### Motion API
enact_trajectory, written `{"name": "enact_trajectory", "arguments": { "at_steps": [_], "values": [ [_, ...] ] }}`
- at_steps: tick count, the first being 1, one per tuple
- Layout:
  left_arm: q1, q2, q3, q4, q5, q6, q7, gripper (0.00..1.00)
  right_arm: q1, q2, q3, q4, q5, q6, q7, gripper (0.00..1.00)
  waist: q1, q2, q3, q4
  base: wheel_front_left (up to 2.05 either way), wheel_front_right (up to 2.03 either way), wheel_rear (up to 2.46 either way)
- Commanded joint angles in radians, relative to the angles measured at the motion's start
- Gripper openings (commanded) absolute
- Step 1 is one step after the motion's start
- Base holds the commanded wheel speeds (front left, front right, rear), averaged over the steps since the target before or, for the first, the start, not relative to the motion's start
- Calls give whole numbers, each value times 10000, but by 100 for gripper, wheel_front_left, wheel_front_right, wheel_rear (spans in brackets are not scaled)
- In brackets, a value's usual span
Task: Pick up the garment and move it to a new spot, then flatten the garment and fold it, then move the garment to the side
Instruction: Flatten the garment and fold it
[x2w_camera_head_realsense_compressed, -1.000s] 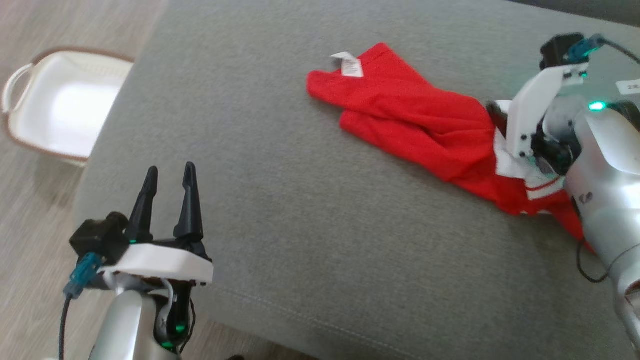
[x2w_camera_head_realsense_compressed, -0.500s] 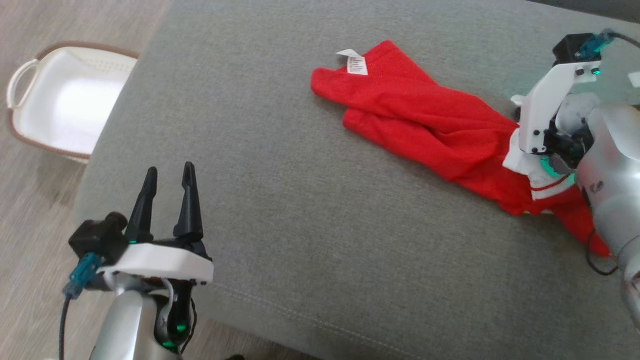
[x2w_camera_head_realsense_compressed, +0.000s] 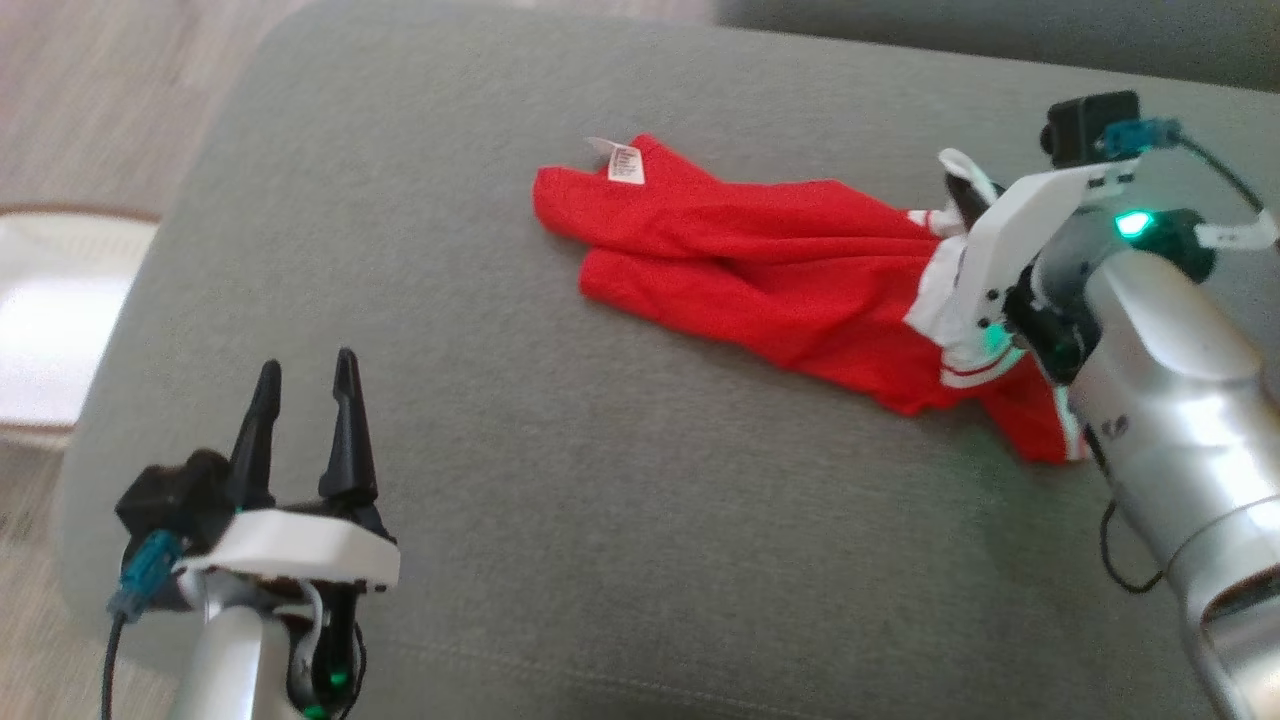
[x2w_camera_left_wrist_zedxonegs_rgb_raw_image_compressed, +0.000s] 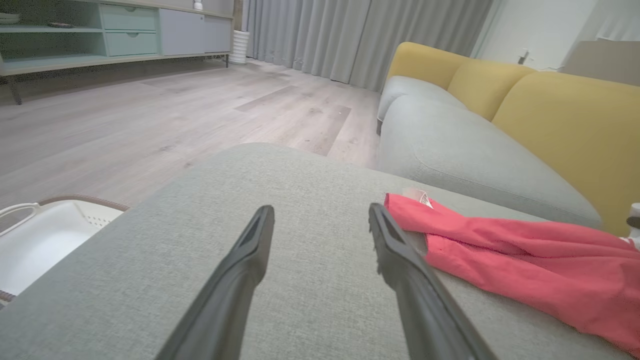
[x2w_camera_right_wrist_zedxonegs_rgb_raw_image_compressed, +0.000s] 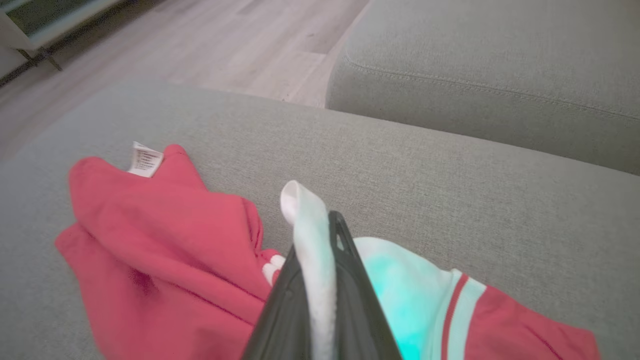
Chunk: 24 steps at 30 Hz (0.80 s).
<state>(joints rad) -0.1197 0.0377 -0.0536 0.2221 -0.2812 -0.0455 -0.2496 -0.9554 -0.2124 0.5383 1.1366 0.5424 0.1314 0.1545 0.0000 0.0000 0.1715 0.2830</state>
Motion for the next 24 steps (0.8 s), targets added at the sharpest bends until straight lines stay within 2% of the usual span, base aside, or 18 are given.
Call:
{"name": "enact_trajectory", "arguments": {
  "at_steps": [1,9,13,18,19,20,21,24],
  "values": [
    [-80,138,392,-324,137,-54,-122,100,181,118,155,-608,195,-7,-361,0,0,0,-492,-635,0,0,0],
    [322,202,712,-439,293,-61,-122,100,2166,-462,484,-2889,846,-7,-1241,0,0,0,-904,-1922,0,0,0],
    [446,216,821,-503,311,-64,-122,100,3421,-900,-47,-3664,830,-7,-1307,0,0,0,-1002,-2448,0,0,0],
    [543,215,877,-563,326,-37,-122,100,4657,-954,-848,-4317,747,-7,-1158,0,0,0,-1073,-2802,0,0,0],
    [539,222,883,-561,330,-52,-122,100,5205,-921,-1267,-4553,632,-7,-978,40,0,0,-1058,-2893,0,0,0],
    [539,222,883,-561,330,-52,-122,100,5205,-921,-1267,-4553,632,-7,-978,40,0,0,-1058,-2893,0,0,0],
    [526,231,884,-553,330,-65,-122,100,5442,-899,-1500,-4642,528,-7,-910,100,0,0,-1046,-2917,0,0,0],
    [487,253,893,-538,332,-88,-122,100,6010,-706,-2268,-5015,240,-7,-803,100,0,0,-1010,-2966,0,0,0]
  ]
}}
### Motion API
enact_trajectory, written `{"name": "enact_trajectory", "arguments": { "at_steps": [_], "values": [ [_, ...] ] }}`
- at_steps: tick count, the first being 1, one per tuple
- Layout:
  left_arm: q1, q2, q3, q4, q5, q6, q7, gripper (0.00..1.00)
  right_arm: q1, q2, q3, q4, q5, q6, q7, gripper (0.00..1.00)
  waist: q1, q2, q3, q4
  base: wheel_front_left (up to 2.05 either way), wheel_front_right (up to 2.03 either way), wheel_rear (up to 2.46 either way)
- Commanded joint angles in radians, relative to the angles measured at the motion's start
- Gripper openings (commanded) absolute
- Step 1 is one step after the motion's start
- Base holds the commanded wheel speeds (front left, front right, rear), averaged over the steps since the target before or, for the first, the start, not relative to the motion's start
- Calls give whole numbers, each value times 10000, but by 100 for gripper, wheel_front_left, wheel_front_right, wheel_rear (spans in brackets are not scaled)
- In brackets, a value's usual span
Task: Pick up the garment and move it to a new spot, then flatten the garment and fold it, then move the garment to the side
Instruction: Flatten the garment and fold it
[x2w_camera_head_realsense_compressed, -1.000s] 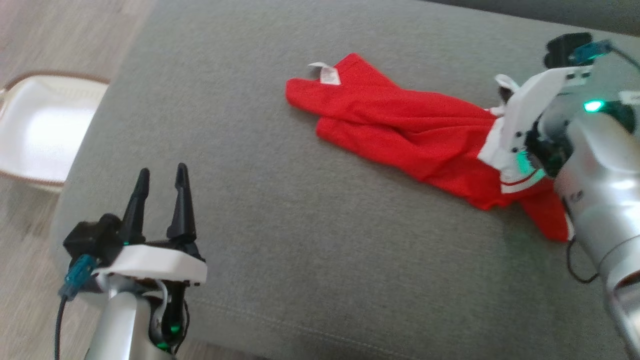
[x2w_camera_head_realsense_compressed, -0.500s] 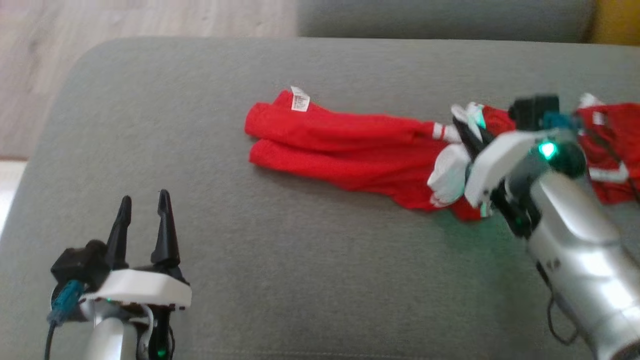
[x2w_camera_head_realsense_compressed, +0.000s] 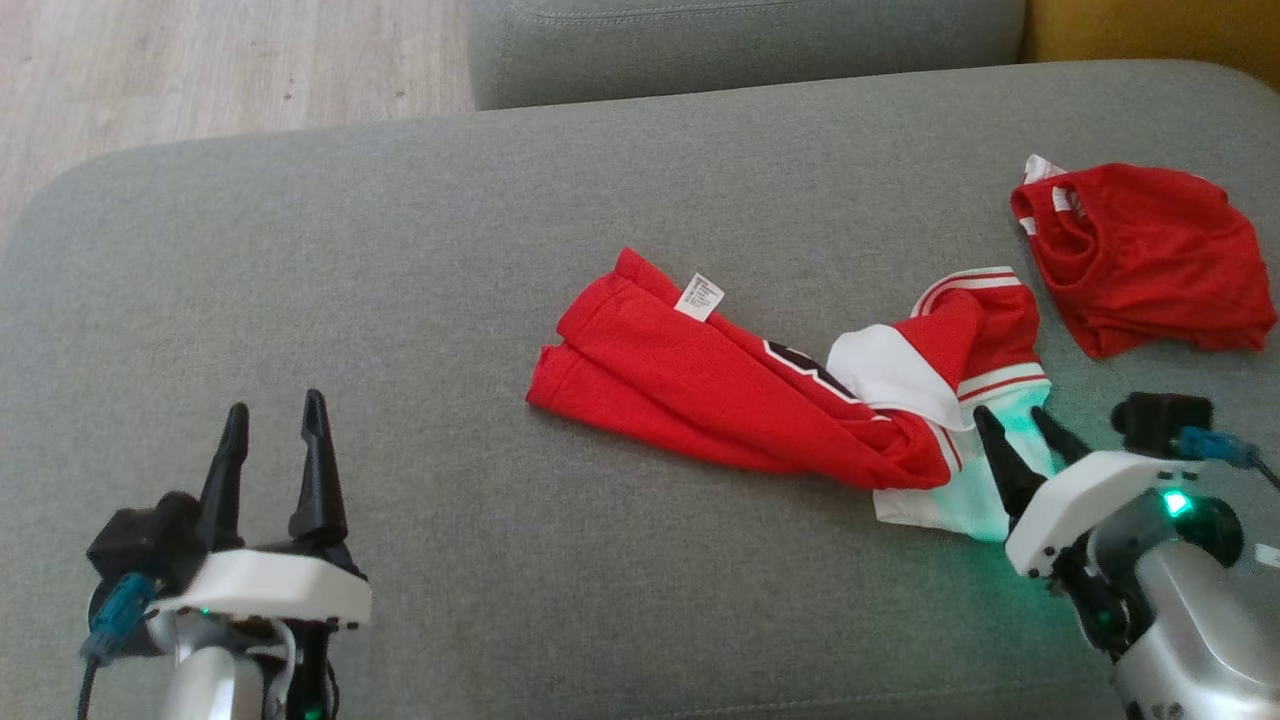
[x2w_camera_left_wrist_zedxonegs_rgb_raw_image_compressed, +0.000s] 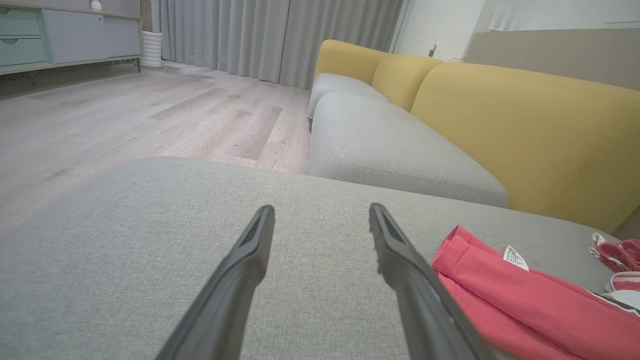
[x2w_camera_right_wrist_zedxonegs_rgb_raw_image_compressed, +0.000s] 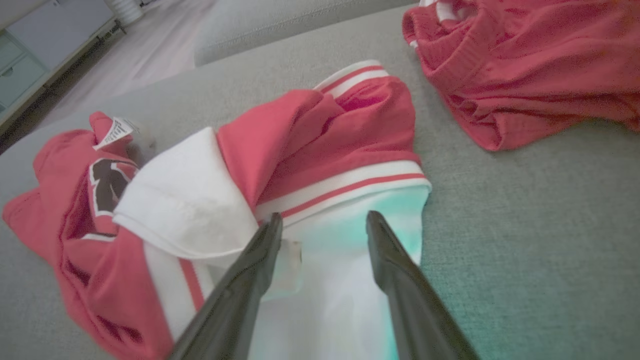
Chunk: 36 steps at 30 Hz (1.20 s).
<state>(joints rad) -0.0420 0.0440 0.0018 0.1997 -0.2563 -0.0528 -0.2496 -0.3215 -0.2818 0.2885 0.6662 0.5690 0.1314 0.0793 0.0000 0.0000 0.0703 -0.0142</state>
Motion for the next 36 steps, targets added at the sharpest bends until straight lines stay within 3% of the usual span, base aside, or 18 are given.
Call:
{"name": "enact_trajectory", "arguments": {
  "at_steps": [1,10,20,23,29,36],
  "values": [
    [-295,199,344,-311,84,-20,-122,100,-186,74,-78,-507,-158,-7,-102,100,0,0,9,-5,0,0,0],
    [-318,223,398,-373,83,35,-122,100,829,1104,-2544,-3079,-1762,-7,-857,100,0,0,-50,171,0,0,0],
    [-346,272,239,-321,95,0,-96,100,1716,1844,-2999,-4208,-2367,-7,87,100,0,0,-166,380,0,0,0],
    [-732,431,79,-307,-199,-287,304,100,1736,1951,-3242,-4508,-2347,-7,-147,100,0,0,-100,289,0,0,0],
    [-2236,1120,-526,-250,-1380,-705,2524,100,1564,2126,-4262,-4707,-2697,-7,-491,100,0,0,228,-134,0,0,0],
    [-4378,3028,-3007,378,-3657,-774,6417,100,1359,2267,-4064,-4831,-2812,-7,-410,100,0,0,814,-1072,0,0,0]
  ]
}}
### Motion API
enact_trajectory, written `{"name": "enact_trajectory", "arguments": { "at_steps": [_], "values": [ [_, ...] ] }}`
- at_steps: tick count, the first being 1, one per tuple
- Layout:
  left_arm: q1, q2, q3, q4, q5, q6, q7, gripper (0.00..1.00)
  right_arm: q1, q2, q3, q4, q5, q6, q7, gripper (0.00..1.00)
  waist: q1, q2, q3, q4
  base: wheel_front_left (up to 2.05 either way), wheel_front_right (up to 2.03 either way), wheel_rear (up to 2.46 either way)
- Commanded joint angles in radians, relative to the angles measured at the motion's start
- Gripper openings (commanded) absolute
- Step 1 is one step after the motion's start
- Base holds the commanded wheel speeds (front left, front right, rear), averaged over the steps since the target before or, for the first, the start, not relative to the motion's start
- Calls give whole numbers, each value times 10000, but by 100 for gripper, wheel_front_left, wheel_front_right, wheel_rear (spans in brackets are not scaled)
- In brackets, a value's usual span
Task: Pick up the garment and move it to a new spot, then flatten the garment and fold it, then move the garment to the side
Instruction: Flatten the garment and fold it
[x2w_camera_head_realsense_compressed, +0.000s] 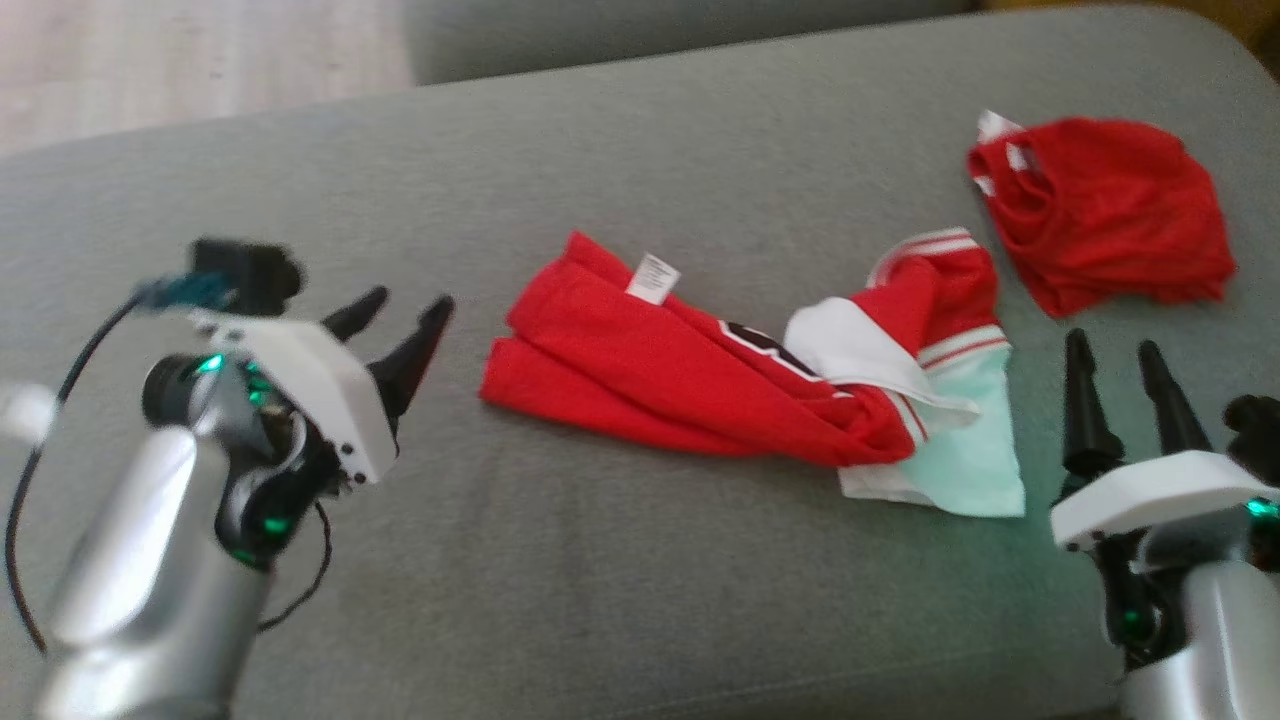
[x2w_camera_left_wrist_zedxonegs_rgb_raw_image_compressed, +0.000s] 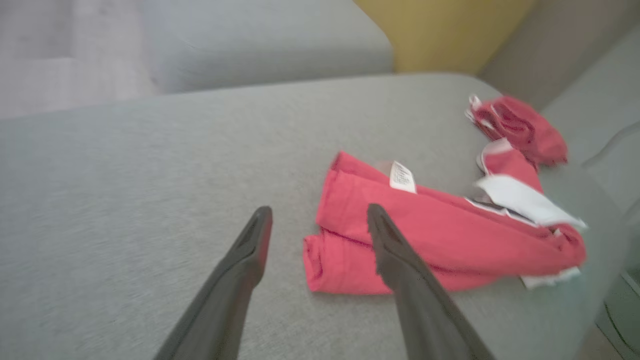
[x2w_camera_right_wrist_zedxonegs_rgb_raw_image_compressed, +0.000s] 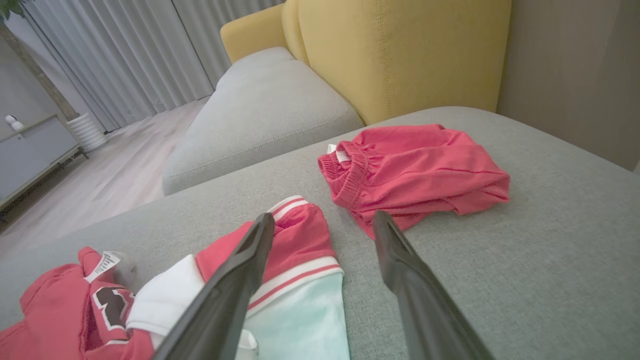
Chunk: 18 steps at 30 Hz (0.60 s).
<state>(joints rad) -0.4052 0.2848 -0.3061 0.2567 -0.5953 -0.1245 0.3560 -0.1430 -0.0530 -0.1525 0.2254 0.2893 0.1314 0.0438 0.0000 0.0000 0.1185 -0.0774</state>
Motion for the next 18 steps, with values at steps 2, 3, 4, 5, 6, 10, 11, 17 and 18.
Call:
{"name": "enact_trajectory", "arguments": {
  "at_steps": [2,3,4,5,6,10,11,17,18],
  "values": [
    [-1250,1172,-602,30,-970,-58,1069,100,-483,-2,568,-429,77,-7,-117,100,0,0,506,-781,0,0,0],
    [-1482,1383,-852,139,-1328,-58,1300,100,-511,5,674,-424,125,-7,-167,100,0,0,595,-955,0,0,0],
    [-1482,1383,-852,139,-1328,-58,1300,100,-511,5,674,-424,125,-7,-167,100,0,0,595,-955,0,0,0],
    [-1707,1569,-1088,255,-1633,-59,1468,100,-530,10,770,-417,171,-7,-230,100,0,0,680,-1112,0,0,0],
    [-1921,1766,-1360,340,-1884,-59,1609,100,-557,15,854,-398,226,-7,-298,100,0,0,772,-1276,0,0,0],
    [-2624,2419,-2205,788,-2688,-60,1790,100,-665,23,1202,-256,536,-7,-580,100,0,0,1090,-1874,0,0,0],
    [-2778,2537,-2353,928,-2845,-60,1769,100,-689,24,1272,-216,605,-7,-647,100,0,0,1164,-1995,0,0,0],
    [-3523,3017,-3280,1846,-3530,-60,1636,100,-931,26,1726,95,904,-7,-992,100,0,0,1525,-2504,0,0,0],
    [-3629,3061,-3395,2036,-3606,-60,1577,100,-972,26,1775,156,944,-7,-1042,100,0,0,1557,-2547,0,0,0]
  ]
}}
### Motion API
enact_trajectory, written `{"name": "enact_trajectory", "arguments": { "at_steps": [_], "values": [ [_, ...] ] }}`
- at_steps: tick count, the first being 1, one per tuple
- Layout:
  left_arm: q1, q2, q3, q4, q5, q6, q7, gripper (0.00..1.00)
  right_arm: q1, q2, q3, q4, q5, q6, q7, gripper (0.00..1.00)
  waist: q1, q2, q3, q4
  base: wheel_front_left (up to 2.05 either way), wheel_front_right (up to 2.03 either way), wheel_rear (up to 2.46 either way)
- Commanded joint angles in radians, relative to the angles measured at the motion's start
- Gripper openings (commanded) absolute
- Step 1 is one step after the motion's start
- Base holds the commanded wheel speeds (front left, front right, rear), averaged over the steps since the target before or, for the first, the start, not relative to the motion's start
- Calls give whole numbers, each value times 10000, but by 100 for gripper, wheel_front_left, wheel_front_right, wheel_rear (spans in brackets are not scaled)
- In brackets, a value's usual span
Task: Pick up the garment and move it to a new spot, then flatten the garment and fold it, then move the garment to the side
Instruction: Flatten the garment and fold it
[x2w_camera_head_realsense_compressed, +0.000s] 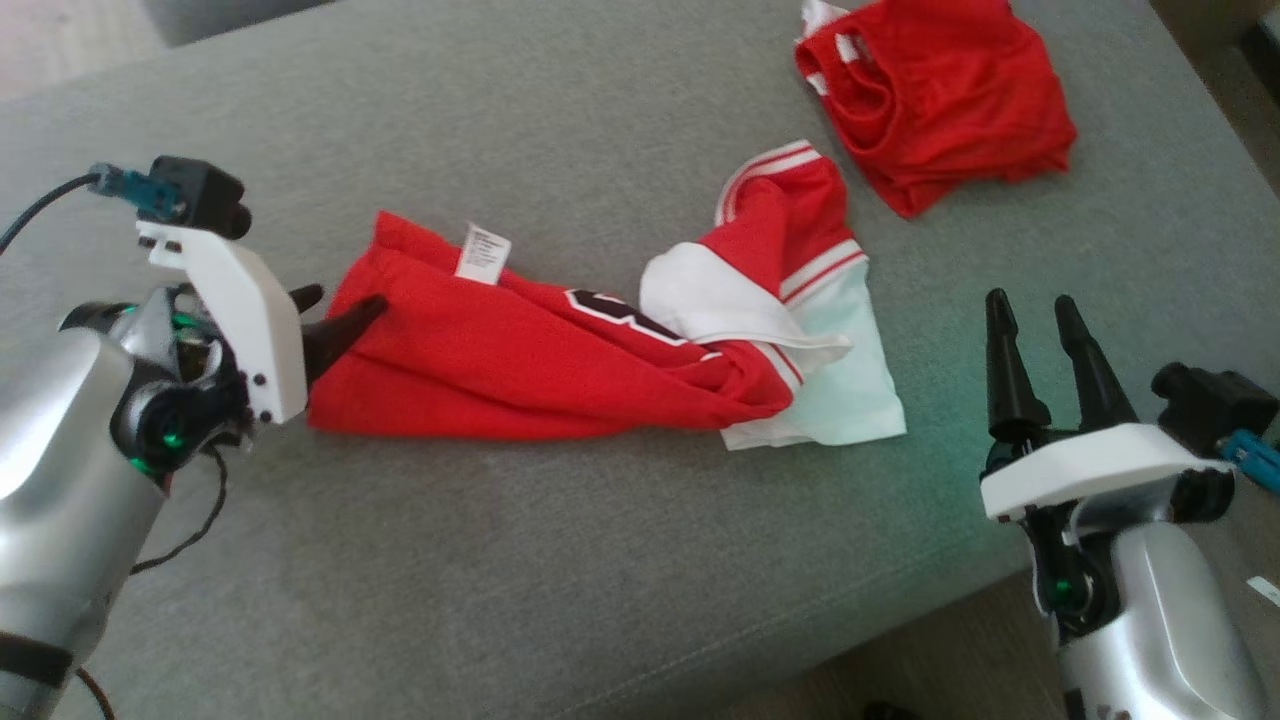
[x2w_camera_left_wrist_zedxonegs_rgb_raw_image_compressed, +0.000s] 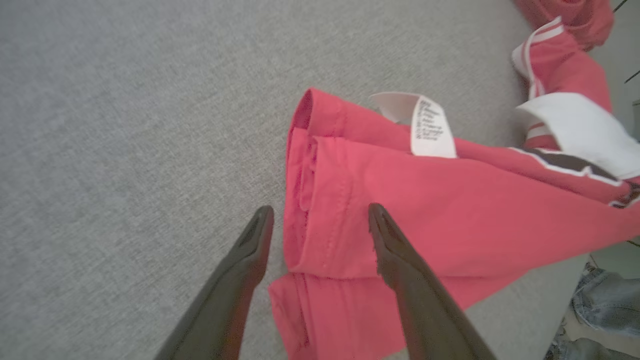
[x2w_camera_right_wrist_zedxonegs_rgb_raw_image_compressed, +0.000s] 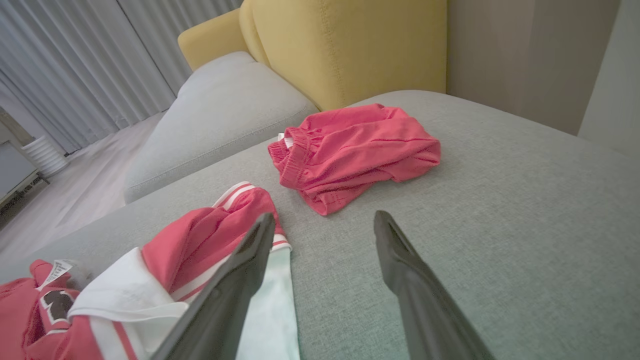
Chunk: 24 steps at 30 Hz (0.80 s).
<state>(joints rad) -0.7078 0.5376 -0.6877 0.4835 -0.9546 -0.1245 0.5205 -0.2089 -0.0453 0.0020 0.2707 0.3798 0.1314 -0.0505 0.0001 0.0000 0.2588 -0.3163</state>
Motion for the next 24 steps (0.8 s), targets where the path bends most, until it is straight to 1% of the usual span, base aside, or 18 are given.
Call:
{"name": "enact_trajectory", "arguments": {
  "at_steps": [1,5,6,7,8,11,16,20,24],
  "values": [
    [-689,555,293,-47,-104,-60,-98,100,-347,-51,272,-231,71,-7,-143,100,-1,0,175,-189,0,0,0],
    [-934,554,-213,393,-671,-60,-26,100,-443,-50,382,-19,133,-7,-261,100,-1,0,219,-235,0,0,0],
    [-985,561,-352,436,-796,-61,-19,52,-469,-50,392,32,134,-7,-283,100,-1,0,215,-227,0,0,0],
    [-1037,581,-505,445,-886,-61,-43,19,-493,-50,393,80,128,-7,-300,100,-1,0,204,-206,0,0,0],
    [-1093,606,-645,457,-949,-61,-114,0,-516,-50,393,123,116,-7,-310,100,-1,0,187,-170,0,0,0],
    [-1246,696,-984,492,-1146,-61,-434,0,-558,-50,388,208,68,-7,-332,100,-1,0,76,-15,0,0,0],
    [-1592,952,-1169,401,-1642,-61,-1066,0,-524,-50,274,217,-71,-7,-283,100,-1,0,-135,360,0,0,0],
    [-2024,1359,-1083,582,-1760,-61,-1706,0,-515,-49,210,109,-164,-7,-172,100,-1,0,-216,684,0,0,0],
    [-2542,1640,-855,1037,-1724,-61,-2572,0,-537,-49,189,-48,-257,-7,-59,100,-1,0,-171,912,0,0,0]
  ]
}}
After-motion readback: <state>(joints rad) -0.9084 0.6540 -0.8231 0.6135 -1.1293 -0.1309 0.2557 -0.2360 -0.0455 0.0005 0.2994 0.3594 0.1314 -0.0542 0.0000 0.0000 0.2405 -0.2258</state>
